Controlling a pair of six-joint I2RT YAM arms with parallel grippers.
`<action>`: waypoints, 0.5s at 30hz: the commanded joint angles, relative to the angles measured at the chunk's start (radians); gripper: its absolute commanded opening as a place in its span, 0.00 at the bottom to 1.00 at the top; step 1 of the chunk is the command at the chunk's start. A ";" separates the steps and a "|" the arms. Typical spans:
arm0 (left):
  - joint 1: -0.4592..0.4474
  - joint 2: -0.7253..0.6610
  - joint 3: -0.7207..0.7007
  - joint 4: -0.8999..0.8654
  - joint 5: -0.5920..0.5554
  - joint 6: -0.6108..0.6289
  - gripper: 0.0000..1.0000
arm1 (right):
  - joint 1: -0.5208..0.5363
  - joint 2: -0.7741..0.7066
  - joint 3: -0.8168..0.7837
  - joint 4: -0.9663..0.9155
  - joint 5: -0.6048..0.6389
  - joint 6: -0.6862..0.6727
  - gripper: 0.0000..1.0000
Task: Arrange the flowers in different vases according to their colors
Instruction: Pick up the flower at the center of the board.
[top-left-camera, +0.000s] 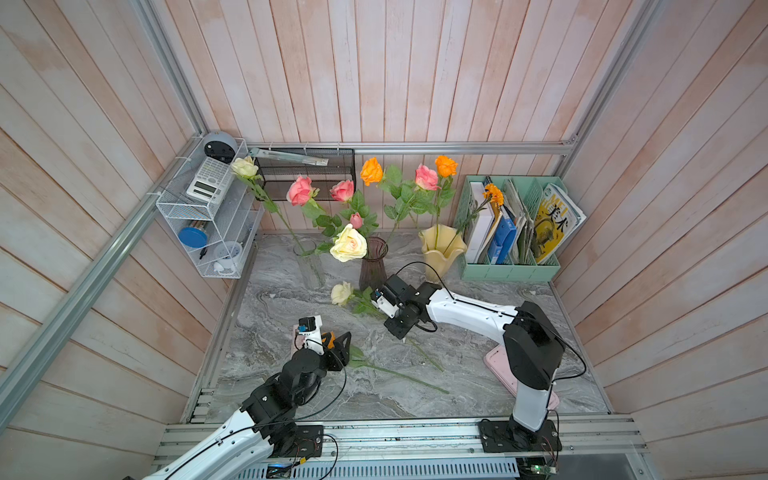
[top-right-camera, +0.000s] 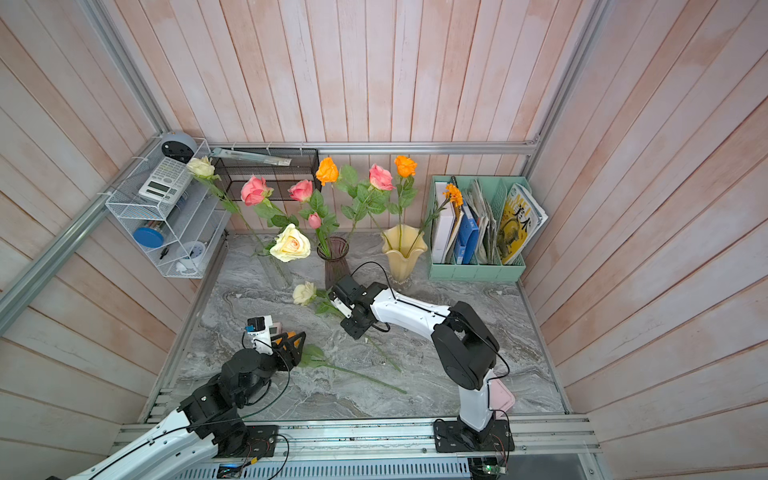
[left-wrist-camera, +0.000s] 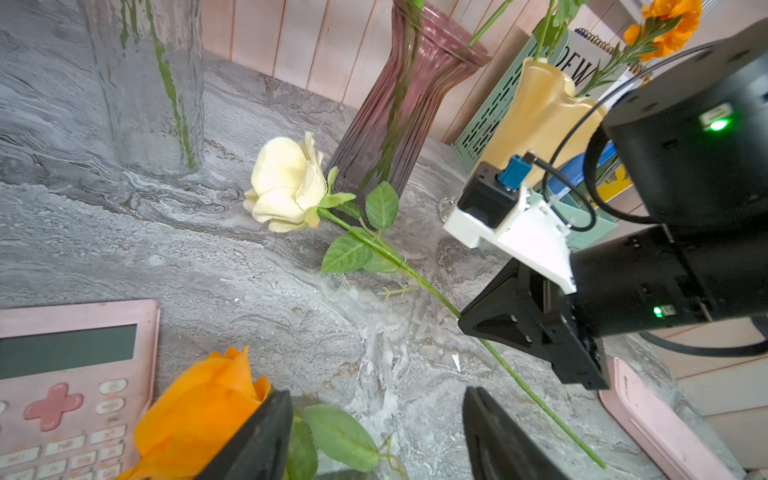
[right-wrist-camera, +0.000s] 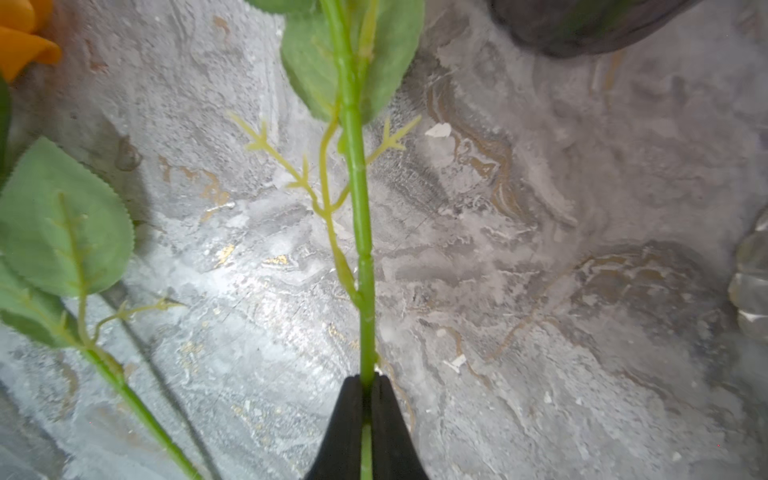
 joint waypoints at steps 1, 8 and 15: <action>-0.003 -0.007 -0.018 0.060 0.074 -0.082 0.72 | 0.010 -0.058 -0.027 0.028 0.000 0.008 0.00; -0.003 0.015 -0.119 0.319 0.151 -0.318 0.75 | 0.054 -0.162 -0.044 0.077 -0.059 0.039 0.00; -0.007 0.083 -0.172 0.583 0.150 -0.496 0.79 | 0.106 -0.196 -0.047 0.113 -0.069 0.086 0.00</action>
